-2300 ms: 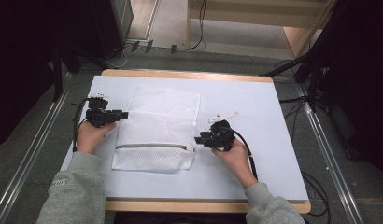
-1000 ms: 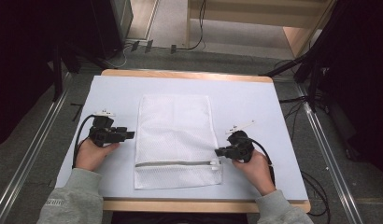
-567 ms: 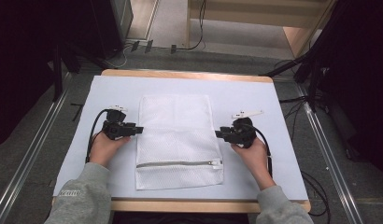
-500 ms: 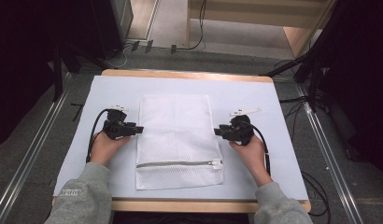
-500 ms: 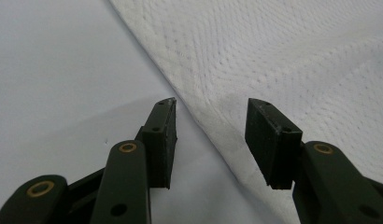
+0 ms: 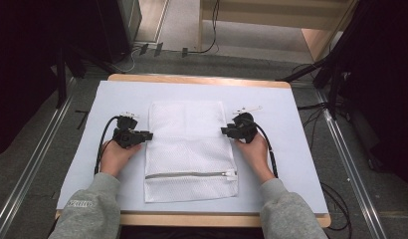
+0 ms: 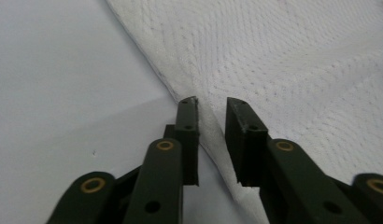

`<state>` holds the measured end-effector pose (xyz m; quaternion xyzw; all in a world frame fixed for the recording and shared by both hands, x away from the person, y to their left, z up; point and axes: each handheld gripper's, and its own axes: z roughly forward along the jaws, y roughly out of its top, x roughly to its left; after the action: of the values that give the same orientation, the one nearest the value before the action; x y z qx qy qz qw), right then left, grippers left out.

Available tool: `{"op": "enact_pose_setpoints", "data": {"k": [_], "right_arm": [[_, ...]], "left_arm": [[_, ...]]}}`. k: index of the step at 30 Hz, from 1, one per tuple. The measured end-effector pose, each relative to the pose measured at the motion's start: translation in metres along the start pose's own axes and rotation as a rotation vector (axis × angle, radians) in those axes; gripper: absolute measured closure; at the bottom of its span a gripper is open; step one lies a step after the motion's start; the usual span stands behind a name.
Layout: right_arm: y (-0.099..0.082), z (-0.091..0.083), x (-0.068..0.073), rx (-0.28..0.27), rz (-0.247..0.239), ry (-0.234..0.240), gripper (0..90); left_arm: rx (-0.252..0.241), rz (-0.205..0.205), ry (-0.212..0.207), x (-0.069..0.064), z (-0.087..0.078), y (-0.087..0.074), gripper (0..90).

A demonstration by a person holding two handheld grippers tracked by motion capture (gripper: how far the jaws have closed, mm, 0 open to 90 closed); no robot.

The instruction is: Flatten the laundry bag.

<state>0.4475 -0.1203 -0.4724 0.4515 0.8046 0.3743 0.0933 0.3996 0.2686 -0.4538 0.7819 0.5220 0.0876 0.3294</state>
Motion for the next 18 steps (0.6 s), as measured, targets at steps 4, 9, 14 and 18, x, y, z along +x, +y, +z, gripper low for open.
{"op": "enact_pose_setpoints", "data": {"k": [4,9,14,18], "right_arm": [[0.005,0.003,0.003,0.022,-0.024,-0.024,88.9],[0.007,0.001,-0.004,0.038,0.012,-0.024,90.0],[0.007,-0.005,-0.016,0.027,0.039,-0.042,90.0],[0.006,-0.009,-0.023,0.017,0.054,-0.058,90.0]], "left_arm": [[0.01,-0.01,-0.027,0.003,0.003,0.004,89.4],[-0.004,-0.01,-0.037,0.004,0.009,0.015,90.0],[-0.028,-0.021,-0.053,0.006,0.02,0.027,90.0],[-0.038,-0.012,-0.059,0.006,0.025,0.032,90.0]]}}
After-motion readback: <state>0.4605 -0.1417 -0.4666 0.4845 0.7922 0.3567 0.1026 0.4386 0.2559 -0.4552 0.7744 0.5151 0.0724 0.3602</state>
